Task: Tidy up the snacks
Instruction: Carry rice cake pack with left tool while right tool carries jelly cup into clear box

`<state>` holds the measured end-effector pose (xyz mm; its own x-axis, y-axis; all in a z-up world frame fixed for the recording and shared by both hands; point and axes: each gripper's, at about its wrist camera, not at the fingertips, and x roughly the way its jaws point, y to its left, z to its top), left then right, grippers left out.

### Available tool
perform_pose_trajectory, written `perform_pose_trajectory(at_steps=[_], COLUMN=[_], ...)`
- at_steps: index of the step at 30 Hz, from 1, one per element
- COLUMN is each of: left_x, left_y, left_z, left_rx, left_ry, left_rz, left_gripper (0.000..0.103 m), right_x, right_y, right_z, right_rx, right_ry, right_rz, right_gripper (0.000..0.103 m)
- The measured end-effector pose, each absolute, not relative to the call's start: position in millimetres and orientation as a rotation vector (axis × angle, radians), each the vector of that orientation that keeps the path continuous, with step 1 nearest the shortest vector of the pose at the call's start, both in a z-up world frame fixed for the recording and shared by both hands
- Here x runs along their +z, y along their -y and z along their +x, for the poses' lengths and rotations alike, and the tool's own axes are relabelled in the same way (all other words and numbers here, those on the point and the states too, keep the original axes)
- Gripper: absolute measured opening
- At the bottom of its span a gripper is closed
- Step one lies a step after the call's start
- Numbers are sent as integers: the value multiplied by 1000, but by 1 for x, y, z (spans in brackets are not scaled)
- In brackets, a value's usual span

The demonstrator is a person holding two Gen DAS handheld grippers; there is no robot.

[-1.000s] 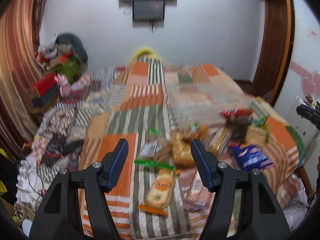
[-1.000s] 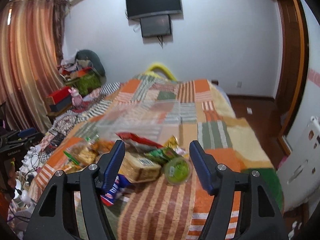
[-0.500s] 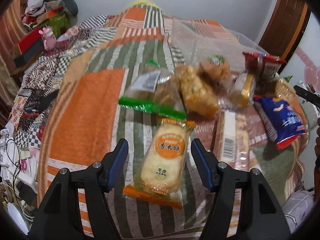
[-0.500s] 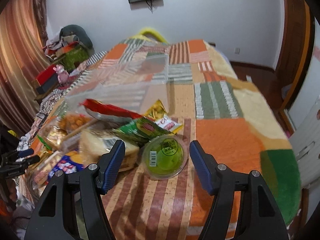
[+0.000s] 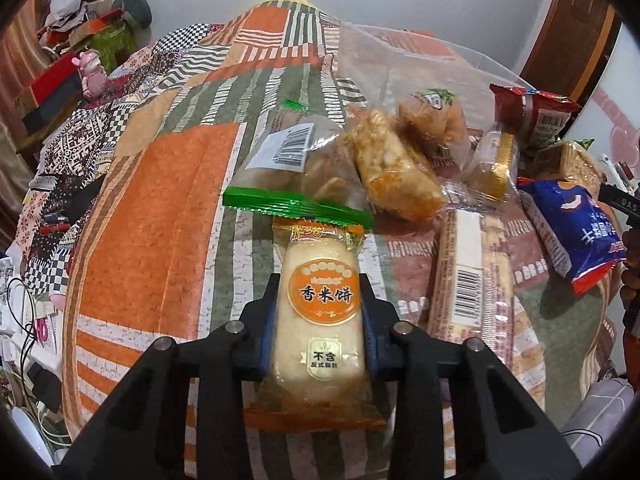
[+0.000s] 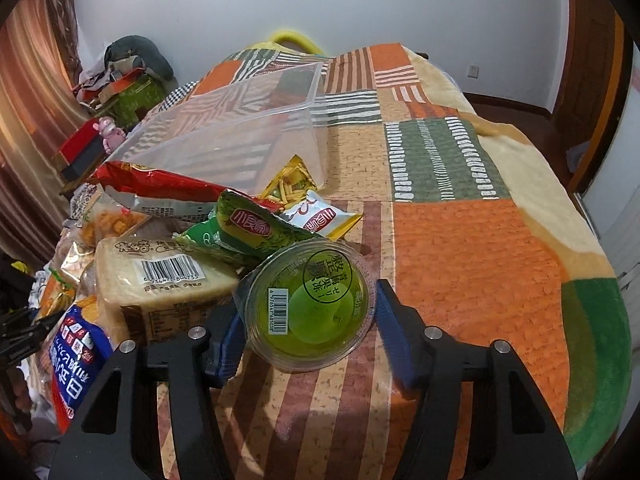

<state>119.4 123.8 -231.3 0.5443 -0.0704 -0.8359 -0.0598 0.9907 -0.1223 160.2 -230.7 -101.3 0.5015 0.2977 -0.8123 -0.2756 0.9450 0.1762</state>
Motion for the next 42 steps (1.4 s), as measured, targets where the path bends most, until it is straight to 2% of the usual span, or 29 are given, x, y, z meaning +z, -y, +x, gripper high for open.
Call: perform_pose_trajectory(at_steps=[11, 23, 32, 42], left_x=[-166, -106, -89, -110], left_y=[-108, -92, -82, -75], left_z=[114, 162, 219, 287], left_rx=[-23, -68, -102, -114], left_ry=[-846, -691, -654, -715], left_rz=[-116, -112, -128, -112], left_gripper=[34, 34, 34, 34], right_x=[-72, -23, -14, -28], right_y=[244, 231, 204, 176], right_z=[148, 161, 193, 237], right_rx=[342, 386, 410, 418], right_ry=[-908, -742, -669, -682], right_rz=[47, 8, -24, -20], right_gripper=[55, 55, 55, 55])
